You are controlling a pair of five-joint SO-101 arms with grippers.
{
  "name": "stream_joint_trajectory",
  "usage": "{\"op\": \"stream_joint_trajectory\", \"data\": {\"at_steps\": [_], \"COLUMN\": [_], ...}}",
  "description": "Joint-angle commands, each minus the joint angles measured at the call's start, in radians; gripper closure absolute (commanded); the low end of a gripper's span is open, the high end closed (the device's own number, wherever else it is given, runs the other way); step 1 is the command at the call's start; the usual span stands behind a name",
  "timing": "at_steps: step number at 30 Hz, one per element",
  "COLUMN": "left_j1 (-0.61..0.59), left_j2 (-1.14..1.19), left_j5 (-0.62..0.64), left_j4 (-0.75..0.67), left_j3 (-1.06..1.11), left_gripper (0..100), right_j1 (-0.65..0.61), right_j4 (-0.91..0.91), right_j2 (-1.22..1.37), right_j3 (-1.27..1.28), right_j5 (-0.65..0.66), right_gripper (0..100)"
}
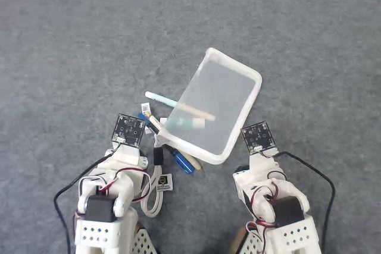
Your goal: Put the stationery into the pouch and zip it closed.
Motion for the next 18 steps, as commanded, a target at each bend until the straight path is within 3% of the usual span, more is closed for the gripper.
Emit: {"op": "stream_joint_trajectory", "data": {"at_steps": [1,18], "left_j1": [0.0,-0.005], "left_j2": [-0.015,-0.015], "left_j5": [-0.003,-0.009], "left_j4": [0.006,-0.003], "left_j3": [-0.015,-0.104], "left_gripper": [99,99], "right_j1": [0.002,-0.001], "right_j4": [0.005,0.005], "right_j2": [-0.013,-0.013], "right_j3": [0.021,0.021], "right_j5": [0.009,0.009], "right_gripper": [97.8,97.6]}}
